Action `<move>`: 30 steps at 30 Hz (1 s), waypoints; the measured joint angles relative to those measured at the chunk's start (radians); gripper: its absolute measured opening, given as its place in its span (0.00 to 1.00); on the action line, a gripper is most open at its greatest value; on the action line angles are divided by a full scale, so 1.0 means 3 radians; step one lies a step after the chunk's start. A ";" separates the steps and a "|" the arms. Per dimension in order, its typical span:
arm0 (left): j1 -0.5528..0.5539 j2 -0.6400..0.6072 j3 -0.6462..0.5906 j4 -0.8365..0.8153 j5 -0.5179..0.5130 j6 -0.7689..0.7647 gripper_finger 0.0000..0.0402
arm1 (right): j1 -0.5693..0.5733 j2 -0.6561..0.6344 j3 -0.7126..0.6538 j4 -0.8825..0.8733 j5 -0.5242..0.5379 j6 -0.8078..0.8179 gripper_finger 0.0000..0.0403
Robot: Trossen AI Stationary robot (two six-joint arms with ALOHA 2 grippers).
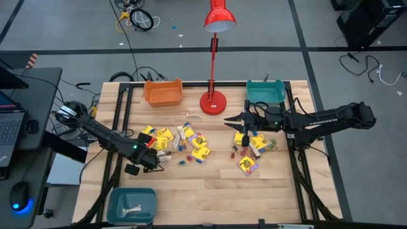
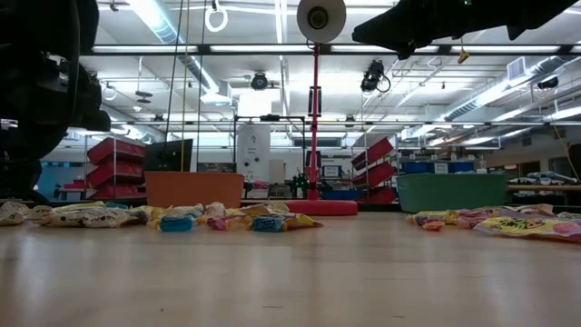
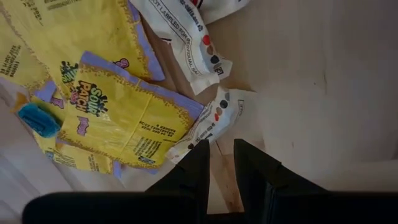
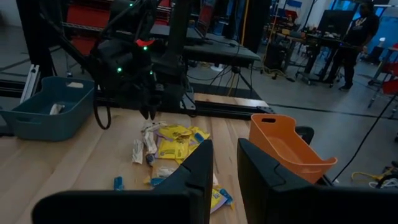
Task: Sort candy
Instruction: Put the white candy into the blue bin
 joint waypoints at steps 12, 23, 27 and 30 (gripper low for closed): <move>0.0000 0.0000 0.0000 0.0162 0.0011 -0.0092 0.19 | 0.0000 0.0000 0.0000 0.0001 -0.0001 -0.0001 0.15; 0.0000 0.0000 -0.0078 0.0113 0.0068 -0.0099 0.19 | 0.0001 0.0000 0.0000 -0.0013 -0.0001 -0.0002 0.15; 0.0000 0.0006 -0.0096 0.0124 0.0119 -0.0159 0.19 | 0.0001 0.0000 0.0000 -0.0013 -0.0002 -0.0013 0.15; 0.0000 0.0006 -0.0094 0.0121 0.0109 -0.0159 0.19 | 0.0001 0.0000 -0.0001 -0.0015 -0.0002 -0.0021 0.15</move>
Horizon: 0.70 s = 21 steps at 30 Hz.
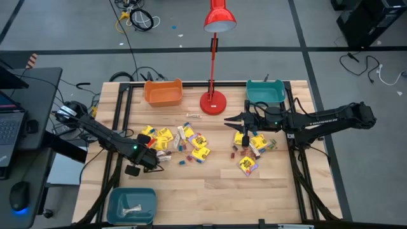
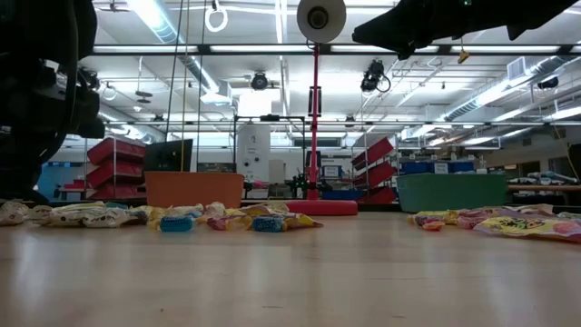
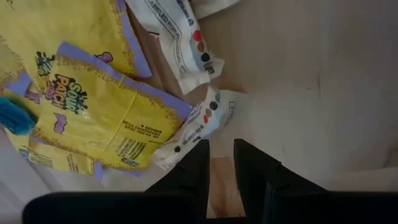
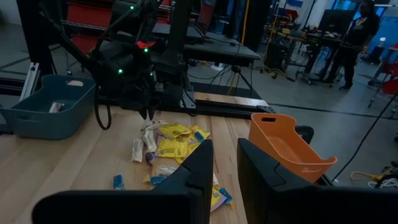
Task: Sort candy
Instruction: Put the white candy into the blue bin
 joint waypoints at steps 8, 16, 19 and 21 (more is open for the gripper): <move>0.0000 0.0000 0.0000 0.0025 -0.0045 -0.0008 0.23 | 0.0000 0.0000 0.0001 0.0000 -0.0001 -0.0009 0.15; 0.0000 0.0000 0.0000 0.0023 -0.0105 -0.0064 0.35 | 0.0000 0.0000 0.0001 -0.0001 -0.0001 -0.0036 0.15; 0.0000 0.0000 0.0000 0.0034 -0.0105 -0.0064 0.35 | 0.0000 0.0000 0.0000 -0.0001 -0.0001 -0.0043 0.15; 0.0000 -0.0001 -0.0007 0.0080 -0.0109 -0.0085 0.36 | 0.0000 0.0000 0.0001 -0.0001 -0.0001 -0.0043 0.15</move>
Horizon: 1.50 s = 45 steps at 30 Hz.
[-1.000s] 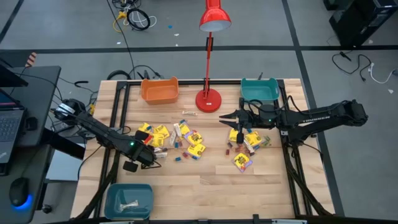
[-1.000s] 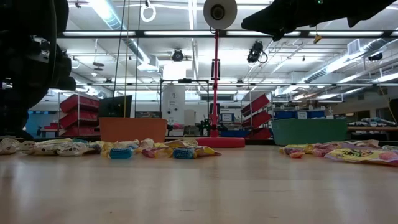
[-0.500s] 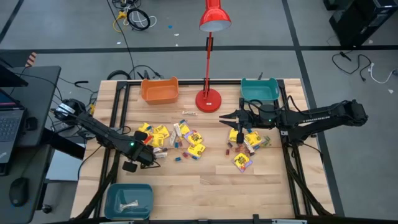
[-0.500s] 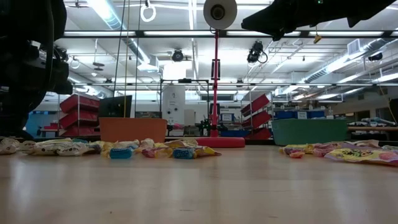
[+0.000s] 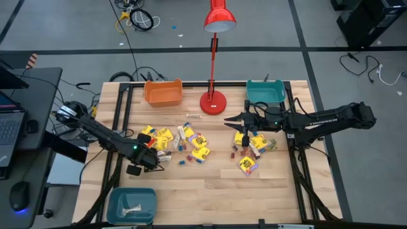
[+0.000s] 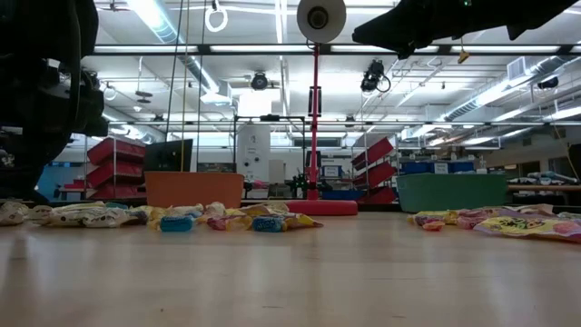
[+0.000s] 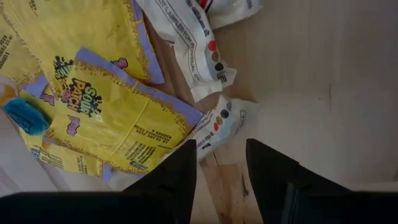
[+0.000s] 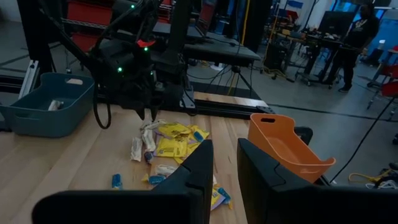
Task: Sort candy
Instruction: Put the white candy into the blue bin
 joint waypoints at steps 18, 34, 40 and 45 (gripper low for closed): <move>0.0000 0.0017 -0.0019 0.0165 -0.0004 -0.0128 0.35 | 0.0004 0.0000 0.0000 -0.0064 -0.0001 0.0010 0.15; 0.0001 0.0048 -0.0144 0.0180 0.0210 -0.0351 0.35 | 0.0045 0.0000 0.0000 -0.0073 -0.0019 0.0004 0.15; 0.0001 0.0048 -0.0144 0.0174 0.0208 -0.0348 0.33 | 0.0045 0.0000 -0.0001 -0.0072 -0.0019 0.0004 0.15; 0.0001 0.0048 -0.0144 0.0165 0.0207 -0.0345 0.21 | 0.0045 0.0000 0.0000 -0.0072 -0.0019 0.0003 0.15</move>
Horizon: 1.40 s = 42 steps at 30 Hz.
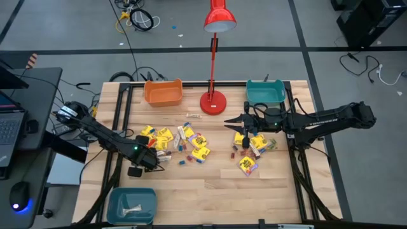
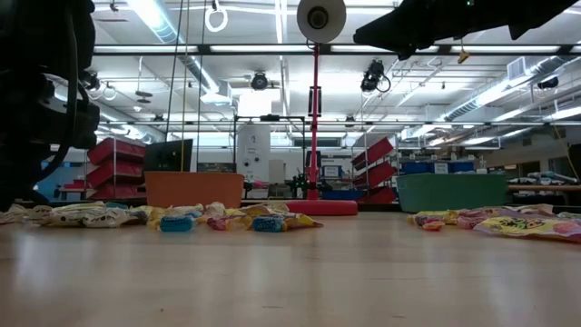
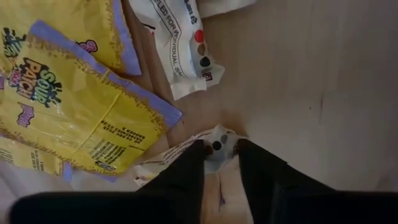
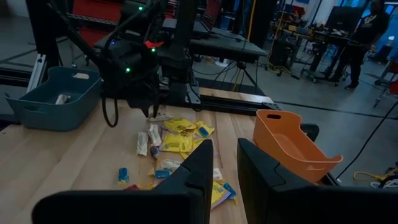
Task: Sort candy
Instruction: Put the white candy into the blue bin
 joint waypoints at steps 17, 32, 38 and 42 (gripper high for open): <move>-0.0001 0.0003 0.0173 -0.0188 -0.0057 -0.0027 0.00 | 0.0000 0.0000 0.0000 0.0000 0.0003 0.0000 0.15; -0.0048 0.0003 0.1321 -0.0803 -0.0275 -0.0031 0.00 | 0.0000 0.0000 0.0000 0.0002 0.0004 0.0000 0.15; -0.0312 0.0000 0.1875 -0.0897 -0.0135 -0.0025 0.00 | 0.0000 0.0000 0.0000 0.0002 0.0005 0.0000 0.15; -0.0499 0.0000 0.2191 -0.0893 -0.0083 -0.0155 0.00 | 0.0000 0.0000 0.0000 0.0011 0.0006 0.0000 0.15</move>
